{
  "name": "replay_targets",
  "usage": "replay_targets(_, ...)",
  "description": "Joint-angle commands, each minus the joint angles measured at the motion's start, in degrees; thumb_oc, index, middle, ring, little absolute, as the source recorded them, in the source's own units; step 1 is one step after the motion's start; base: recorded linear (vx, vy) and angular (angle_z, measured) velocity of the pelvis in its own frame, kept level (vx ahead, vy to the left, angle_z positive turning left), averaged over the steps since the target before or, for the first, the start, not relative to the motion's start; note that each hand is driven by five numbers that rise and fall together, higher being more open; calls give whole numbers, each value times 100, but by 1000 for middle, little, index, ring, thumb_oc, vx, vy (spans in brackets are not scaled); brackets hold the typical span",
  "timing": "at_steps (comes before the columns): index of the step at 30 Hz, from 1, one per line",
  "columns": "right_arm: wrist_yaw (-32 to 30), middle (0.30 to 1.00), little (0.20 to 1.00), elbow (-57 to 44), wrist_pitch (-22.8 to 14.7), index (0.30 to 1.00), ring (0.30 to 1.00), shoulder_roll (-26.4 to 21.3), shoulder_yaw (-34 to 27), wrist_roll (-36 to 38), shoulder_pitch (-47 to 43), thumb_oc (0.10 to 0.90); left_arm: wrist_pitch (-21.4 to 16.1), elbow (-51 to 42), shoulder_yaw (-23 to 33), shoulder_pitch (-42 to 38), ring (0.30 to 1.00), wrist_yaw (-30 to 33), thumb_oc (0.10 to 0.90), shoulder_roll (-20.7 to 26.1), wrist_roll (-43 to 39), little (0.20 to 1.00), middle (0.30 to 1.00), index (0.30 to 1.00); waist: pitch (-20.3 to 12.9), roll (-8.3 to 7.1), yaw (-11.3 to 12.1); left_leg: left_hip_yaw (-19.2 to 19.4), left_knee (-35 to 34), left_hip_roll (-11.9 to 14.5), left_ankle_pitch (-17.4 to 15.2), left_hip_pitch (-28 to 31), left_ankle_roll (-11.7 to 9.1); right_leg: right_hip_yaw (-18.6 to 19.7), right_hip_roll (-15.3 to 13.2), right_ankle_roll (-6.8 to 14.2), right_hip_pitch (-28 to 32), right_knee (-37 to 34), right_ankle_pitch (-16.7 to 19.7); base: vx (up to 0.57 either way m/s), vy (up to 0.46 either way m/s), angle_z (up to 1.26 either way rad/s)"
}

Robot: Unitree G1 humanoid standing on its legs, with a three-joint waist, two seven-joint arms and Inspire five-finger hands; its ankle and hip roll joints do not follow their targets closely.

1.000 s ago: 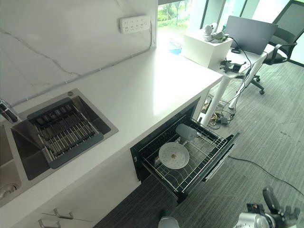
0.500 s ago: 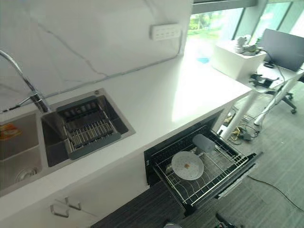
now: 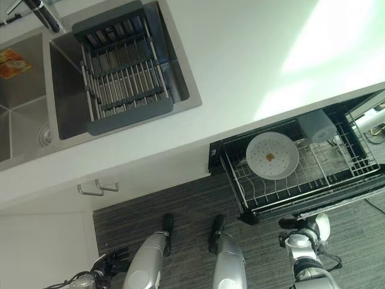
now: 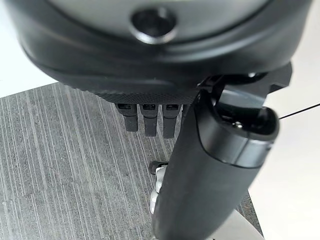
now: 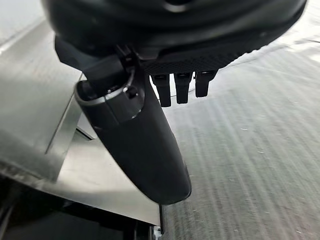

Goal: Place the dishes in the dishwasher.

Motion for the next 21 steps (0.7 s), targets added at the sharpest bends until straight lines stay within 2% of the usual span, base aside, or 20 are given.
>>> replay_targets(1, 19, 900, 900, -297, -680, 900, 900, -280, 311, -484, -761, 800, -159, -145, -153, 13, 900, -128, 800, 196, 132, 900, 900, 900, -389, -124, 201, 289, 47, -339, -299, -126, 274, -2, 266, 109, 666, 113, -835, 26, 4, 23)
replay_targets(2, 46, 900, 900, -300, -709, 900, 900, -325, 340, -509, -845, 800, -170, -174, -165, 2, 900, -126, 800, 201, 202, 900, 900, 900, -365, -171, 235, 292, 47, -359, -396, -73, 236, 48, 240, 157, 693, 175, -975, 35, 8, 19)
replay_targets(7, 168, 900, 900, -566, -670, 900, 900, -700, 524, -644, -1417, 800, -340, -308, -246, -47, 900, -11, 800, 340, 534, 900, 900, 900, -302, -186, 348, 299, 47, -286, -304, -226, 201, -11, 217, 180, 555, 290, -992, 8, 39, 8)
replay_targets(10, 156, 900, 900, -659, -668, 900, 900, -819, 620, -701, -1682, 800, -322, -357, -263, -69, 900, -22, 800, 398, 556, 900, 900, 900, -293, -196, 397, 281, 47, -270, -279, -273, 196, -11, 234, 188, 525, 310, -994, 22, 33, 9)
replay_targets(19, -328, 900, 900, -692, -251, 900, 900, -1202, 1068, -1400, -3061, 800, -450, -441, -440, -10, 900, -57, 800, 525, 699, 900, 900, 900, -280, -236, 696, 146, 47, -291, -250, -400, 189, -79, 231, 194, 507, 394, -1044, 52, 35, 12)
replay_targets(21, -595, 900, 900, -697, -89, 900, 900, -1276, 1204, -1486, -3370, 800, -479, -395, -475, 35, 900, -18, 800, 535, 695, 900, 900, 900, -281, -238, 771, 116, 47, -301, -251, -419, 187, -114, 227, 198, 536, 386, -1057, 72, 43, 12)
